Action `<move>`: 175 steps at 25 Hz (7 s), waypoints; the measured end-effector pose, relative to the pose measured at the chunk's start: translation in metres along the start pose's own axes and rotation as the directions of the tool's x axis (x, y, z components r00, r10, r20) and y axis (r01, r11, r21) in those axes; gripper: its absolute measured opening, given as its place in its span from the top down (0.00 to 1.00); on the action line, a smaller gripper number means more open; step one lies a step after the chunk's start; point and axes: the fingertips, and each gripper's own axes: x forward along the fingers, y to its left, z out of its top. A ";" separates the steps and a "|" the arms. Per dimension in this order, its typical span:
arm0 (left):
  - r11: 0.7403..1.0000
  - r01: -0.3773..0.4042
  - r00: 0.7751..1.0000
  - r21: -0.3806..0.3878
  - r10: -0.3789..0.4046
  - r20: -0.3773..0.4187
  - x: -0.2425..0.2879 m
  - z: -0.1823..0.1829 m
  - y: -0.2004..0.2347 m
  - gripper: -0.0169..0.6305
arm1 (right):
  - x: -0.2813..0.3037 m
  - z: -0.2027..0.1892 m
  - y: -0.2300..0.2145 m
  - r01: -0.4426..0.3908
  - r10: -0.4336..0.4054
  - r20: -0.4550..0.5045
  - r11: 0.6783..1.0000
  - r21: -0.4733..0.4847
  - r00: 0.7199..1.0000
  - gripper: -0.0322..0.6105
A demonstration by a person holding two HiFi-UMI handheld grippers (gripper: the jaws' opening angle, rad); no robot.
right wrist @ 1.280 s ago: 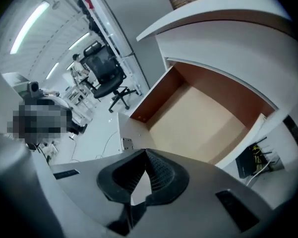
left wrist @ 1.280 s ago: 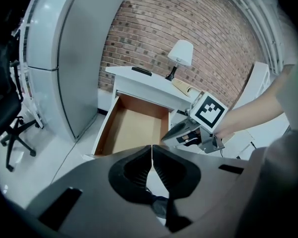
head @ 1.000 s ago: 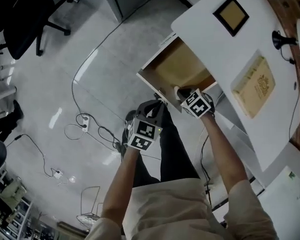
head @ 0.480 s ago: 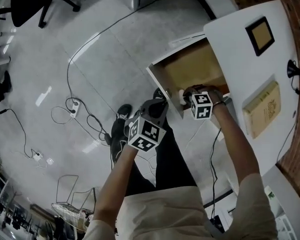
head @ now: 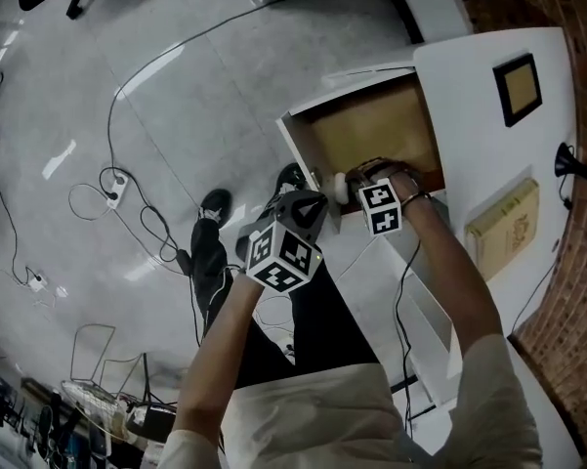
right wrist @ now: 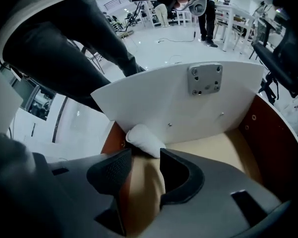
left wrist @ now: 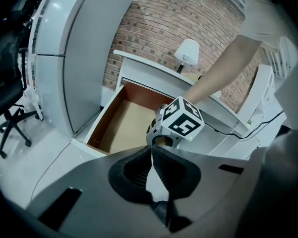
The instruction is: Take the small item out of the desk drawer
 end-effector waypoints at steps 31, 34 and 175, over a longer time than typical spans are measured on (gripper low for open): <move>0.997 -0.082 0.997 0.000 0.082 0.006 -0.001 -0.024 -0.004 0.94 | 0.036 0.010 -0.017 0.142 -0.145 -0.003 0.975 -0.172 0.989 0.69; 0.998 -0.066 0.998 0.012 0.066 0.005 -0.004 -0.024 -0.005 0.94 | 0.033 0.012 -0.016 0.144 -0.146 -0.001 0.980 -0.141 0.989 0.69; 0.941 0.150 0.985 0.304 -0.170 0.041 -0.315 0.063 -0.095 0.94 | -0.350 0.262 0.084 -0.136 -0.883 -0.408 -0.445 0.885 0.233 0.69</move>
